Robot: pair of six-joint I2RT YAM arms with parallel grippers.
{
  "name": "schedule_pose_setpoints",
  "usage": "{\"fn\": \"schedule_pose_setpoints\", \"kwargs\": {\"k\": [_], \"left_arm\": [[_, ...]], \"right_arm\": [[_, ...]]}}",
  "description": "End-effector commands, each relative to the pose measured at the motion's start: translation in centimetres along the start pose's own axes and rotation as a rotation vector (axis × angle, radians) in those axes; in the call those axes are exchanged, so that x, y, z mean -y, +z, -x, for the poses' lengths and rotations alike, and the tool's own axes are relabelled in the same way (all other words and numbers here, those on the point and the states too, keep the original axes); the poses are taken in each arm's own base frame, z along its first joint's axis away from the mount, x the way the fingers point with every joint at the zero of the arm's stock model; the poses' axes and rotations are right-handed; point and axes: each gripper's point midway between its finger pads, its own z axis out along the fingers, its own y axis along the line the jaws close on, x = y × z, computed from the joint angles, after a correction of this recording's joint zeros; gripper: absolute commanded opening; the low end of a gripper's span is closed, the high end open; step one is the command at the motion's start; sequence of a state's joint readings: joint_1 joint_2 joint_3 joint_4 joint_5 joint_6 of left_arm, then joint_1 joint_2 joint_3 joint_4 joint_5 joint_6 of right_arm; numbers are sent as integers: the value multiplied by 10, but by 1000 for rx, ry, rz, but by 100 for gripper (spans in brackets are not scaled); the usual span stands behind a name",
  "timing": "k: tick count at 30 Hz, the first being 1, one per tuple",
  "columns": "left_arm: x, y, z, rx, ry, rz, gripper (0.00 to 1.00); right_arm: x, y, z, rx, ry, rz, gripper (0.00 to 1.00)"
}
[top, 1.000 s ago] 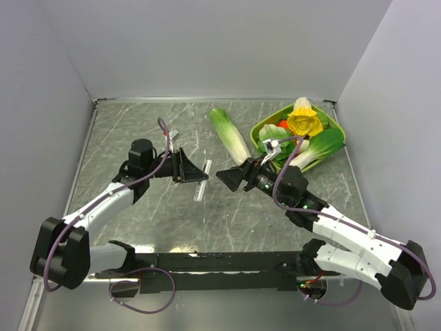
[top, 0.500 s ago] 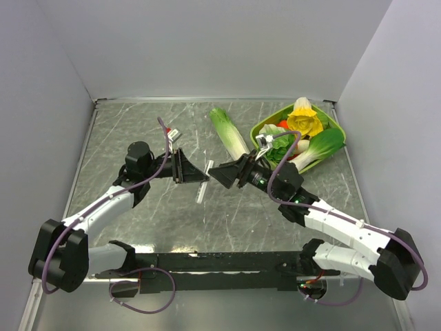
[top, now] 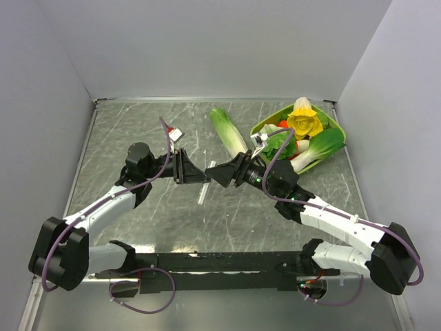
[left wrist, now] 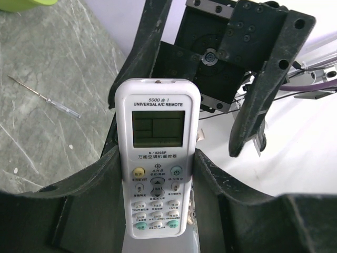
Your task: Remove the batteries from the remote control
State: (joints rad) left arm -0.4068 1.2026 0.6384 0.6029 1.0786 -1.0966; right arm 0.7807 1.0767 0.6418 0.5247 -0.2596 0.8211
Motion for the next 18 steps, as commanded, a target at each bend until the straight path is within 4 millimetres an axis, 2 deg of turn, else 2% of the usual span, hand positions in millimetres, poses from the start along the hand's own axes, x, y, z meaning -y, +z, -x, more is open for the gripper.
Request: {"fn": "schedule_pose_setpoints", "kwargs": {"k": [1, 6, 11, 15, 18], "left_arm": [[9, 2, 2, -10, 50, -48, 4], [6, 4, -1, -21, 30, -54, 4], [11, 4, -2, -22, 40, -77, 3], [15, 4, -2, -22, 49, -84, 2], [17, 4, -3, -23, 54, -89, 2]], "right_arm": [[-35, 2, 30, 72, -10, 96, 92], [-40, 1, 31, 78, 14, 123, 80], [-41, 3, 31, 77, 22, 131, 75], [-41, 3, 30, 75, 37, 133, 75], [-42, 4, 28, 68, 40, 144, 84]]}}
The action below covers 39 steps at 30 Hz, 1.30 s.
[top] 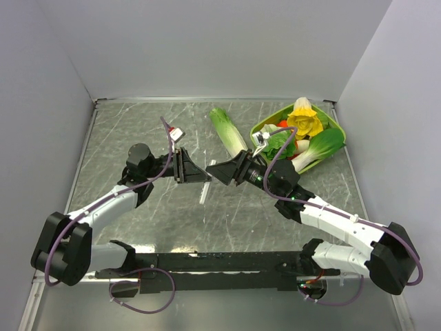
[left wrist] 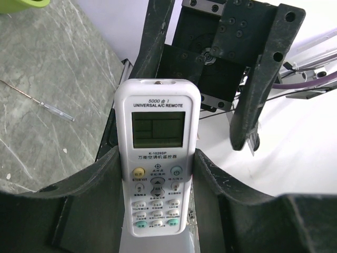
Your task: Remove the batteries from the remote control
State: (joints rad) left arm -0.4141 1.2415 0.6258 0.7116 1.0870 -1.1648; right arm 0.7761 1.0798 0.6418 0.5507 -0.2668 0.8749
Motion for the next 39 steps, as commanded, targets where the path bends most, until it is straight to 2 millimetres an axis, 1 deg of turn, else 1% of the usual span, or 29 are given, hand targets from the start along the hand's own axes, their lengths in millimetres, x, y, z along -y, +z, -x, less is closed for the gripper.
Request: {"fn": "schedule_pose_setpoints", "kwargs": {"k": [1, 5, 10, 13, 18, 21, 22, 24, 27, 30, 31, 33, 34, 35, 36, 37, 38, 39], "left_arm": [[17, 1, -4, -23, 70, -58, 2], [20, 0, -5, -23, 76, -67, 1], [24, 0, -5, -22, 84, -78, 1], [22, 0, -5, -21, 85, -71, 1], [22, 0, -5, -21, 80, -75, 1], [22, 0, -5, -20, 80, -74, 1], [23, 0, -5, -19, 81, -75, 1], [23, 0, -5, -18, 81, -74, 1], [24, 0, -4, -16, 86, -75, 1], [24, -1, -5, -18, 84, -74, 1], [24, 0, -5, -17, 83, -73, 1], [22, 0, -5, -17, 80, -68, 1], [20, 0, -4, -16, 69, -60, 2], [16, 1, -5, -16, 60, -51, 4], [15, 1, -4, -13, 55, -46, 7], [13, 1, -4, -12, 46, -38, 9], [10, 2, -2, -5, 39, -31, 11], [8, 2, -3, -3, 31, -24, 20]], "right_arm": [[-37, 4, 22, 51, -9, 124, 84], [-36, 4, 23, 58, -4, 124, 85], [-36, 6, 21, 45, 12, 117, 83], [-33, 7, 21, 47, 24, 106, 84], [-26, 8, 20, 47, 32, 77, 82], [-22, 10, 18, 38, 43, 60, 90], [-21, 10, 18, 40, 47, 53, 96], [-16, 10, 16, 47, 62, 39, 97], [-15, 10, 16, 48, 59, 44, 93], [-23, 10, 17, 48, 57, 83, 81], [-23, 9, 16, 50, 63, 87, 71], [-27, 7, 18, 63, 67, 106, 62], [-27, 7, 17, 61, 71, 109, 53], [-29, 6, 18, 63, 70, 118, 48], [-30, 5, 19, 65, 72, 119, 38], [-28, 4, 18, 67, 75, 114, 33], [-31, 3, 21, 75, 75, 117, 29], [-29, 2, 21, 76, 74, 108, 18]]}}
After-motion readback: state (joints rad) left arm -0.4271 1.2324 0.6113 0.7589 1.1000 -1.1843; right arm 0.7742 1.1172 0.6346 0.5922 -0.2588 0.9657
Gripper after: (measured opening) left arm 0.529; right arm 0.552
